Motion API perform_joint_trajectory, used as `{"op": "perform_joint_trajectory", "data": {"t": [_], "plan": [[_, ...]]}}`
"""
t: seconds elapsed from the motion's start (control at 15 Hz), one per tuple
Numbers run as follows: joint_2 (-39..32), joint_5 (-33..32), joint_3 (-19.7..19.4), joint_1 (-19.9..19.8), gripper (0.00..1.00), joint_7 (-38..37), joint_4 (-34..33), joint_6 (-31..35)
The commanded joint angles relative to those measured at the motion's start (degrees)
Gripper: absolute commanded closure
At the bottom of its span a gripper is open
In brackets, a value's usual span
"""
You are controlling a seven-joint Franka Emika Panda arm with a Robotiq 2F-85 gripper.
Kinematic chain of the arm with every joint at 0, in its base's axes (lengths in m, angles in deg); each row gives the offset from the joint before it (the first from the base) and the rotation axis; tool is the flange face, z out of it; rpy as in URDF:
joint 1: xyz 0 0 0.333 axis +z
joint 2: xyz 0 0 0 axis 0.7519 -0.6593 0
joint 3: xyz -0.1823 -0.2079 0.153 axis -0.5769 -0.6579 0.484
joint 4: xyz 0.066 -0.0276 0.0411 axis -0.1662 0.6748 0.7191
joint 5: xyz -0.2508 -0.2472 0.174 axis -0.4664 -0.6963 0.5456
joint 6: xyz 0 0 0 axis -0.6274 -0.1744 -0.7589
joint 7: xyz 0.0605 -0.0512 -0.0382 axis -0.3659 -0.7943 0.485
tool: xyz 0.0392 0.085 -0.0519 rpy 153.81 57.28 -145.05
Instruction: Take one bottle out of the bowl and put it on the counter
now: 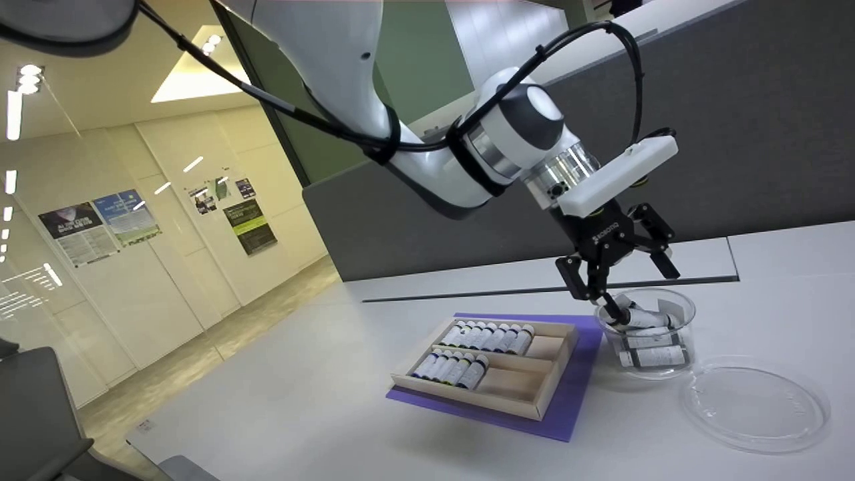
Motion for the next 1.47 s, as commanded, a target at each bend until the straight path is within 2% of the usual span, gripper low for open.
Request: {"op": "perform_joint_trajectory", "data": {"t": [0.0,0.27,0.73,1.07,1.4], "plan": [[-0.56,-4.28,-2.53,1.91,0.00,-1.16,0.72,3.93],[-2.10,-8.37,-4.82,3.46,0.00,-2.16,1.23,9.45],[-2.57,-12.53,-6.88,5.91,0.00,-4.40,2.91,12.89],[-1.10,-21.10,-11.31,10.47,0.00,-13.56,4.39,12.05],[0.80,-28.30,-10.74,11.86,0.00,-22.59,6.74,7.97]]}}
